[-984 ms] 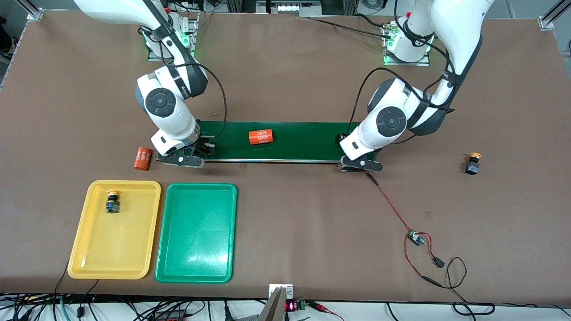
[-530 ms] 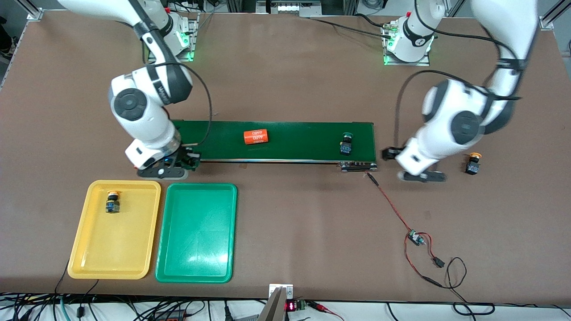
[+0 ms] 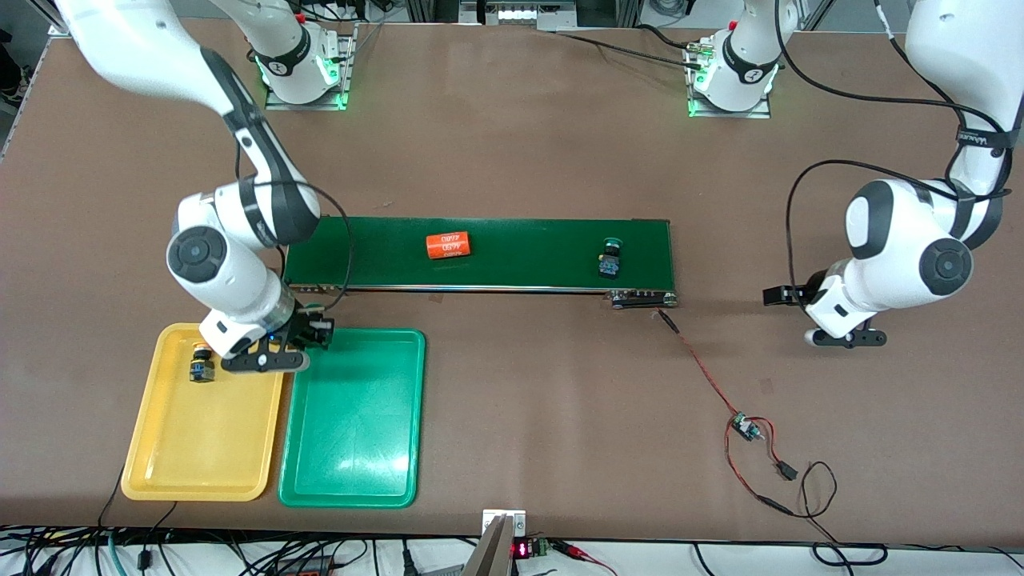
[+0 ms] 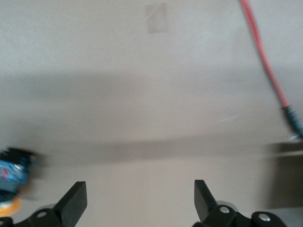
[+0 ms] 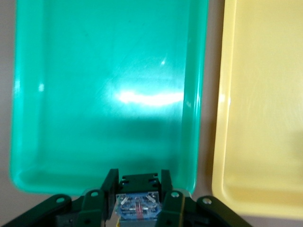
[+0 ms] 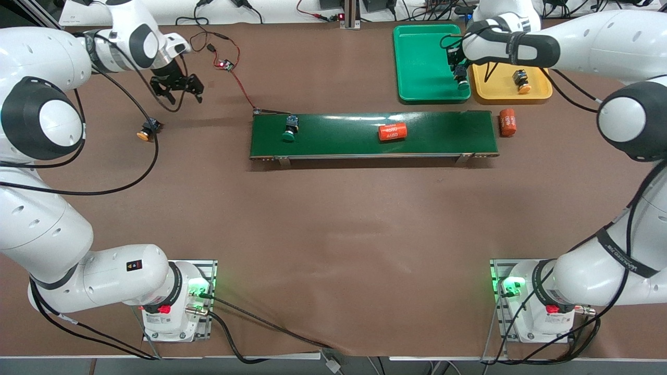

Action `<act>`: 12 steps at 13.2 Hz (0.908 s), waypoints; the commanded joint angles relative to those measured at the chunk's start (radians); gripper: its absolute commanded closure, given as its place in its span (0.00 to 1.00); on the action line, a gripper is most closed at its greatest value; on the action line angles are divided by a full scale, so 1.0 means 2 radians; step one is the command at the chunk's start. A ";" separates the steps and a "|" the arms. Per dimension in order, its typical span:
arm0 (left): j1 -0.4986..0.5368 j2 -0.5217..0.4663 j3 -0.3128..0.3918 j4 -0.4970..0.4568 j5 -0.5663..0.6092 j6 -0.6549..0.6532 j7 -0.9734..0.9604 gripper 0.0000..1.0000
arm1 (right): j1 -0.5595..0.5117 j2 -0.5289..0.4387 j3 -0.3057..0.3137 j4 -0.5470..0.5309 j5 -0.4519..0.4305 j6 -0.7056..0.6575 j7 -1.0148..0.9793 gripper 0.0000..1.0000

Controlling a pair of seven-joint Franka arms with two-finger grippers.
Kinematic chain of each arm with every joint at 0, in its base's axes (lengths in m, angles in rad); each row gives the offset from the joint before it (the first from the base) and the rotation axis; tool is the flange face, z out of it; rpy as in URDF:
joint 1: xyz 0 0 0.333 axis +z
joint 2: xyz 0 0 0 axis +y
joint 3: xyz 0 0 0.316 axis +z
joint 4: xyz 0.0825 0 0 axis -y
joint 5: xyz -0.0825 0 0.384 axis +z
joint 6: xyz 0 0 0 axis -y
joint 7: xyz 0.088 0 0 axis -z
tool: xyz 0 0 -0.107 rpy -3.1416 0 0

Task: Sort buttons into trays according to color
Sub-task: 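Carry the button into the green tray while the left gripper withdraws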

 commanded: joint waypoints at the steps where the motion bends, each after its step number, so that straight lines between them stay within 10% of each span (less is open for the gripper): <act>1: 0.031 0.011 0.009 0.013 0.002 0.004 0.106 0.00 | 0.001 0.055 -0.018 0.025 -0.029 0.055 -0.008 0.74; 7: 0.084 0.047 0.009 0.043 0.043 0.005 0.248 0.00 | 0.002 0.076 -0.019 0.037 -0.029 0.062 -0.002 0.70; 9: 0.102 0.060 0.009 0.043 0.044 0.030 0.307 0.00 | 0.002 0.077 -0.019 0.037 -0.029 0.062 -0.001 0.17; 12: 0.115 0.085 0.009 0.043 0.042 0.059 0.339 0.00 | 0.004 0.076 -0.019 0.037 -0.027 0.062 -0.001 0.05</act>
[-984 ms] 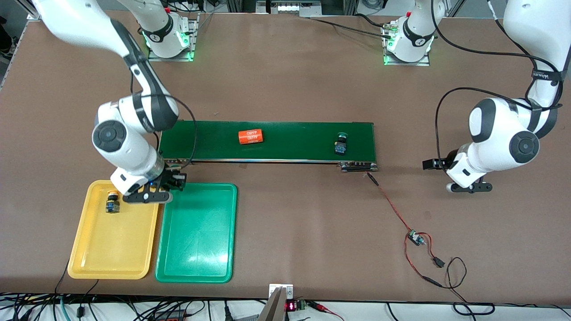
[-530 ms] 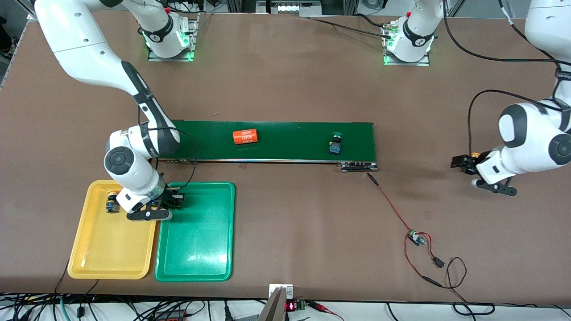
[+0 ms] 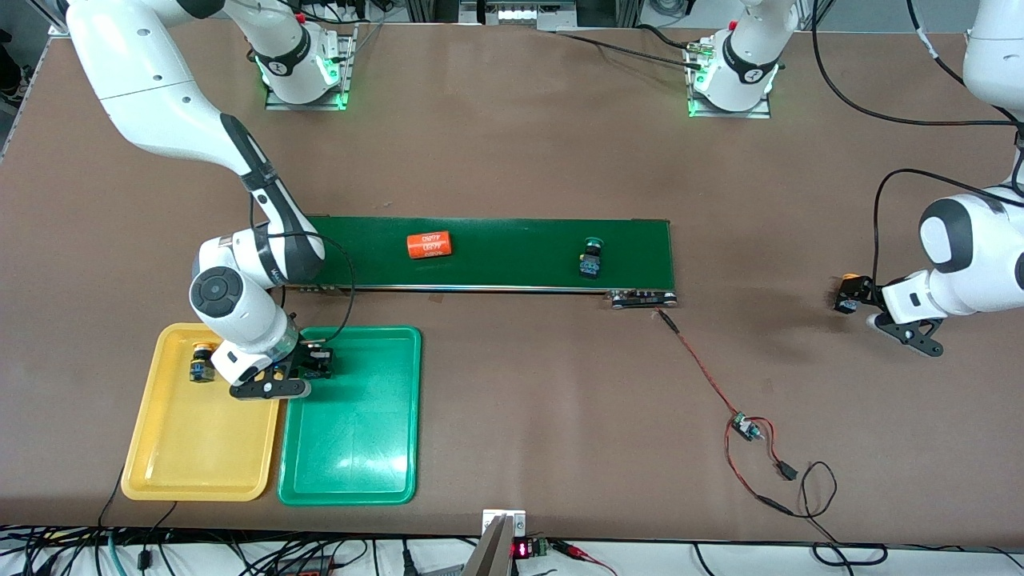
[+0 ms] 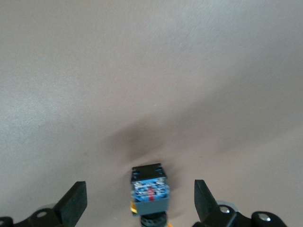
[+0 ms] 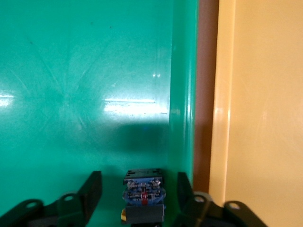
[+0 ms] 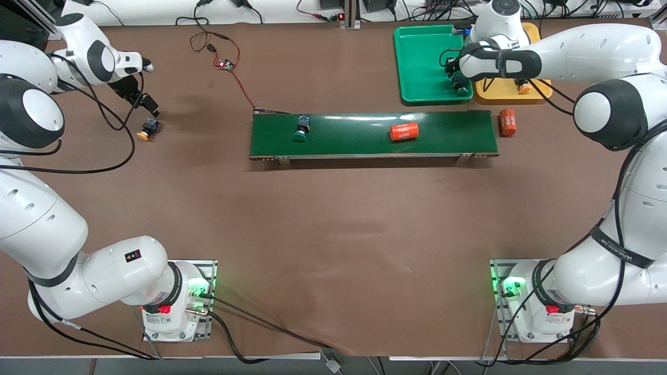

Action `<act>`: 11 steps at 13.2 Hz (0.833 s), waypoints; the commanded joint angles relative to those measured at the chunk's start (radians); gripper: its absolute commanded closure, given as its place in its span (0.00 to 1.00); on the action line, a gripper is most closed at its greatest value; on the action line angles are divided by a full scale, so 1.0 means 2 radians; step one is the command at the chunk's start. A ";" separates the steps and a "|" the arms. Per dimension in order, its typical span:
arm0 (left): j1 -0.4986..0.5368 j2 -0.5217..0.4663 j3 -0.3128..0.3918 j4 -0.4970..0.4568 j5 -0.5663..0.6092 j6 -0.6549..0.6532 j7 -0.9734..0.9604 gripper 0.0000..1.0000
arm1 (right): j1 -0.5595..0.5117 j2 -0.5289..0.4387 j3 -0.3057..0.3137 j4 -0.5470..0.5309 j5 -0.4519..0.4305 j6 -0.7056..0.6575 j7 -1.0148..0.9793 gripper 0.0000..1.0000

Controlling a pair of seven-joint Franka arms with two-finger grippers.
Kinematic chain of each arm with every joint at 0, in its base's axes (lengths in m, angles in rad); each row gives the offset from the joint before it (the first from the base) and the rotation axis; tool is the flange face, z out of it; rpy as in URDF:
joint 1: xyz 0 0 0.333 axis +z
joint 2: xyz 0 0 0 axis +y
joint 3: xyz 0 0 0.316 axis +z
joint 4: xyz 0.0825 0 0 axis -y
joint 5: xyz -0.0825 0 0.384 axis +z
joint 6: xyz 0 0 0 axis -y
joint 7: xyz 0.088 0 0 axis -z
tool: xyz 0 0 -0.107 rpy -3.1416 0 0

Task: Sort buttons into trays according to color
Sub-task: 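Carry the button into the green tray while the left gripper withdraws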

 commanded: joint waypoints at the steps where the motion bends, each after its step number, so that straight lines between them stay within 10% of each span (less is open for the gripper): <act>1: 0.014 0.023 -0.005 0.014 0.006 0.006 0.019 0.00 | 0.003 0.005 0.001 0.011 -0.002 -0.003 -0.001 0.05; 8: 0.015 0.022 -0.006 -0.022 0.000 -0.002 0.009 0.00 | 0.017 -0.074 0.004 0.007 0.001 -0.154 0.013 0.02; 9: 0.015 0.021 -0.006 -0.026 0.001 0.000 0.012 0.07 | 0.020 -0.090 0.003 0.007 0.008 -0.181 0.017 0.02; 11: 0.014 0.019 -0.005 -0.029 0.001 -0.001 0.009 0.56 | 0.026 -0.121 0.003 0.007 0.035 -0.235 0.017 0.00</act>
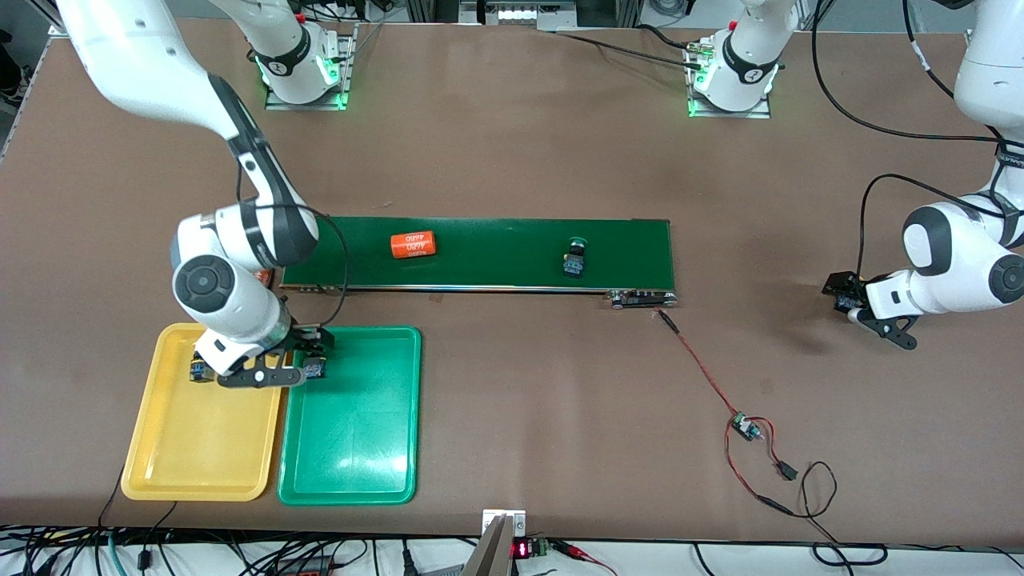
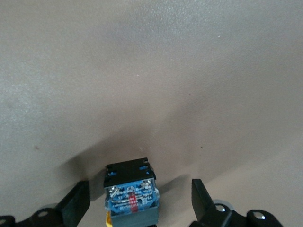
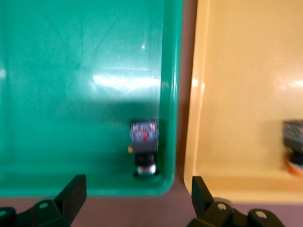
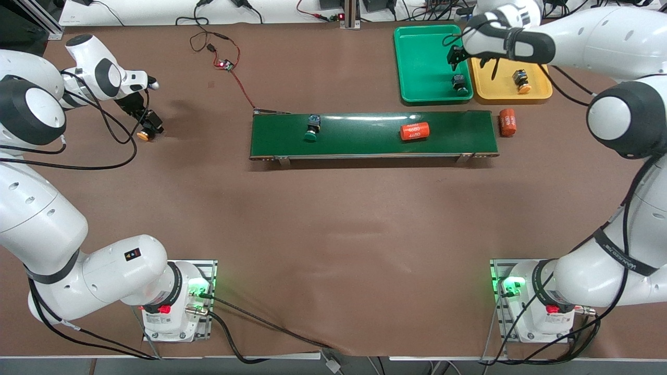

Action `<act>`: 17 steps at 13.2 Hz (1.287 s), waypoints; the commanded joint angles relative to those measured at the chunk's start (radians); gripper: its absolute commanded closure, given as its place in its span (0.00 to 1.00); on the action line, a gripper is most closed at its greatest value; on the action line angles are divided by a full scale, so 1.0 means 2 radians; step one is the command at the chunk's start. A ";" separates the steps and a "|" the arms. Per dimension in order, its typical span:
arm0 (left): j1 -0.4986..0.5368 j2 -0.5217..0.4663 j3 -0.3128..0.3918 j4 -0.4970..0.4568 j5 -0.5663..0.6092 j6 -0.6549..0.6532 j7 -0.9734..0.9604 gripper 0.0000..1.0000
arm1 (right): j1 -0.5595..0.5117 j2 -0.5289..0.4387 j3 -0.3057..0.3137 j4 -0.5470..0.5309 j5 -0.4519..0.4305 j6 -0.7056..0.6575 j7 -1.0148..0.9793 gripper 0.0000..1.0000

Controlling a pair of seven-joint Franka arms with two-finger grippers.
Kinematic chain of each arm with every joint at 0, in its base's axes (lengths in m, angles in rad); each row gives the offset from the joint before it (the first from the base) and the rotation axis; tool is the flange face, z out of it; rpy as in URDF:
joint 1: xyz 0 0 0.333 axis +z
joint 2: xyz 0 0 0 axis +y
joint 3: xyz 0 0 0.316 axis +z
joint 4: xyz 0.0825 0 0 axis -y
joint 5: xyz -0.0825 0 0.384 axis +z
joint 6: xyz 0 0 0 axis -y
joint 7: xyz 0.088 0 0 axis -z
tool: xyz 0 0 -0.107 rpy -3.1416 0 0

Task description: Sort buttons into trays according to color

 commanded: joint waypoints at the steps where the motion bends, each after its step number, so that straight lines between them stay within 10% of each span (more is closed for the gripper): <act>1: 0.005 -0.013 -0.004 -0.017 0.002 -0.002 0.004 0.79 | 0.010 -0.051 -0.001 -0.010 0.031 -0.069 0.008 0.00; 3: -0.004 -0.038 -0.008 -0.028 0.003 -0.005 0.000 1.00 | 0.008 -0.085 -0.001 -0.011 0.042 -0.131 0.009 0.00; 10: -0.071 -0.140 -0.015 -0.048 0.002 -0.106 -0.108 1.00 | -0.026 -0.193 0.000 -0.011 0.074 -0.368 0.005 0.00; 17: -0.136 -0.181 -0.090 -0.063 -0.063 -0.142 -0.321 1.00 | -0.049 -0.199 0.002 -0.021 0.076 -0.334 -0.040 0.00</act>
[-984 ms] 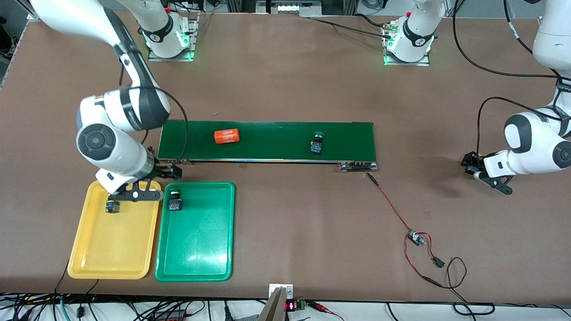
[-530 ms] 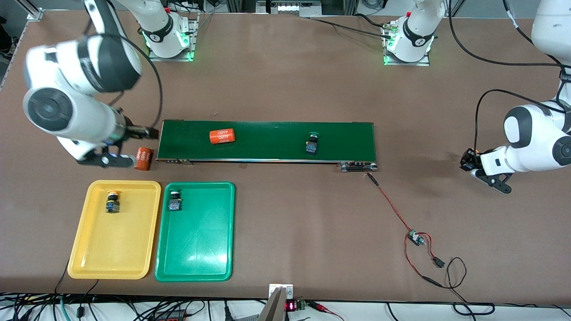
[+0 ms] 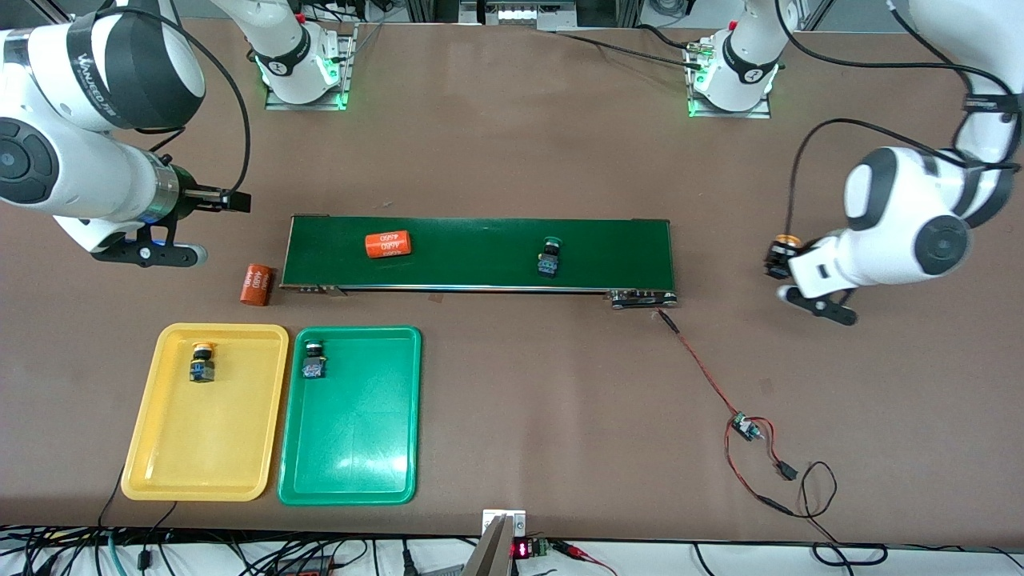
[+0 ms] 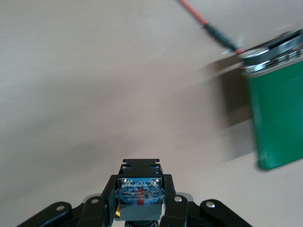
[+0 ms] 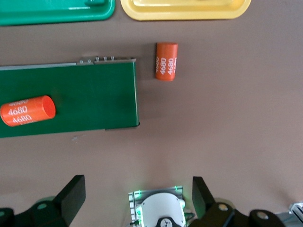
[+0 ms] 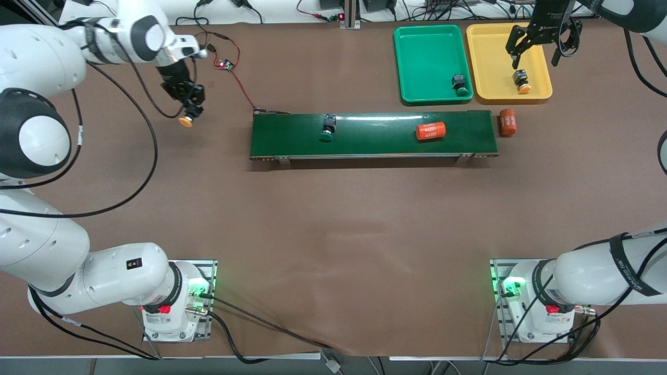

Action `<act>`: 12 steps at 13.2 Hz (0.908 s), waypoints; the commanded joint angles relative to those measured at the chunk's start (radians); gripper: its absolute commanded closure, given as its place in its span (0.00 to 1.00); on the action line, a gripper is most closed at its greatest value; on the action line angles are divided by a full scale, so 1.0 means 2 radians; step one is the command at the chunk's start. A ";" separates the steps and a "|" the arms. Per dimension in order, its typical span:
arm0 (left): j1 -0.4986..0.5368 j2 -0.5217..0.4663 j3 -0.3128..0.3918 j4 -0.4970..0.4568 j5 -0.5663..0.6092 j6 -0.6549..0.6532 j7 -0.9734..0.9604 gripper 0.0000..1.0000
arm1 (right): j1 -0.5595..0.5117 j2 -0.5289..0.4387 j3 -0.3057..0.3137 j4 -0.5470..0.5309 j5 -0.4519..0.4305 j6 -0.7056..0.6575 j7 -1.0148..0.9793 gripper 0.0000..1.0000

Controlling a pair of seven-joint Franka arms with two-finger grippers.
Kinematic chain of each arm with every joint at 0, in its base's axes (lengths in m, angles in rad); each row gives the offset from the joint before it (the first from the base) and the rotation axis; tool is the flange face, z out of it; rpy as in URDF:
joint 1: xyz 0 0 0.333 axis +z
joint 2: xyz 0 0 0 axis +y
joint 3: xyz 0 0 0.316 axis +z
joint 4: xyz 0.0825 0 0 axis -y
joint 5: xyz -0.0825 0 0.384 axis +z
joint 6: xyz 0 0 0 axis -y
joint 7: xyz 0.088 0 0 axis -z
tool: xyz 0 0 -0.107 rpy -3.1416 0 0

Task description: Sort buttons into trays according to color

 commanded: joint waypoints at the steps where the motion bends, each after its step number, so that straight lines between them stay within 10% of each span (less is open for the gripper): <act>1: -0.041 -0.028 0.000 -0.025 -0.030 0.019 -0.071 1.00 | -0.022 -0.012 0.006 -0.010 0.008 0.030 -0.011 0.00; 12: -0.180 0.012 0.000 -0.045 -0.033 0.178 -0.248 1.00 | -0.063 -0.016 0.004 -0.002 0.054 0.060 -0.031 0.00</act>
